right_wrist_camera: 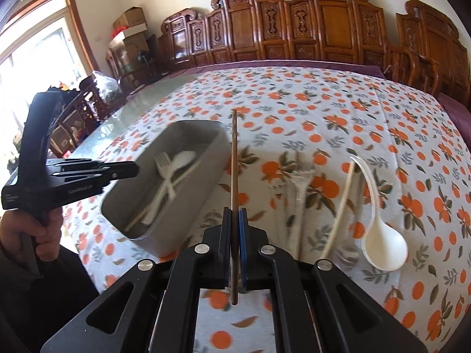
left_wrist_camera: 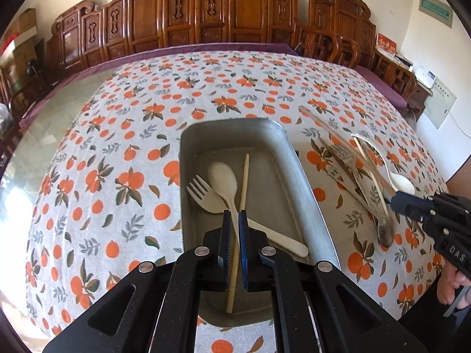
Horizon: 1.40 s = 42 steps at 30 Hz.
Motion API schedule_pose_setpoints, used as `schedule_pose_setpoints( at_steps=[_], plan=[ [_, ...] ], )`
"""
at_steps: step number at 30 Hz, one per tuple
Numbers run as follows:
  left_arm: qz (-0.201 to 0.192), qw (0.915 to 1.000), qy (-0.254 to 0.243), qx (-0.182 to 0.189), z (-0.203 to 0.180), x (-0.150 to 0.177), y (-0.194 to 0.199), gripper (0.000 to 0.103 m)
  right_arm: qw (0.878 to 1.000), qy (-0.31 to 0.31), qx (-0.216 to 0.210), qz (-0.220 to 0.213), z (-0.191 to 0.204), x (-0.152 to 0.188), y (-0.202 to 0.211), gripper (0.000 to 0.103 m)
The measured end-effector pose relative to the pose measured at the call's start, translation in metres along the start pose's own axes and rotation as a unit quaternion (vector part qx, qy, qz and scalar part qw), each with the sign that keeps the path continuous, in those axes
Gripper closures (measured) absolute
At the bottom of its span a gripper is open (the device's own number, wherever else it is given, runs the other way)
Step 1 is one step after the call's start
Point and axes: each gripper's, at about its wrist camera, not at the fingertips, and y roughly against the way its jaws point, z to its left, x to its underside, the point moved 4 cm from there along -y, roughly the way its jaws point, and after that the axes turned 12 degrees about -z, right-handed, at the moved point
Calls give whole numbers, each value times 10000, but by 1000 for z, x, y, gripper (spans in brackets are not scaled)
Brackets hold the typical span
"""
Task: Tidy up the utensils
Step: 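Lower the chopstick into the tray and open the right tool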
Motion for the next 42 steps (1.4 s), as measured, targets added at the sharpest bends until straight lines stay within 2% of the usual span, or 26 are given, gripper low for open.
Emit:
schedule_pose_setpoints(
  at_steps=[3, 7, 18, 31, 42],
  plan=[
    [-92, 10000, 22, -19, 4, -3, 4, 86, 9999, -15, -106, 35, 15, -4, -4, 97],
    [-164, 9998, 78, -31, 11, -6, 8, 79, 9998, -87, -182, 59, 31, -8, -12, 97],
    [-211, 9993, 294, -90, 31, -8, 10, 79, 9987, -344, -194, 328, 59, -12, -48, 97],
    [-275, 9988, 381, -111, 39, -10, 14, 79, 9965, -551, -136, 608, 70, -7, -79, 97],
    [-253, 9989, 376, -106, 38, -10, 14, 79, 9968, -471, -538, 353, 79, -11, -70, 93]
  ],
)
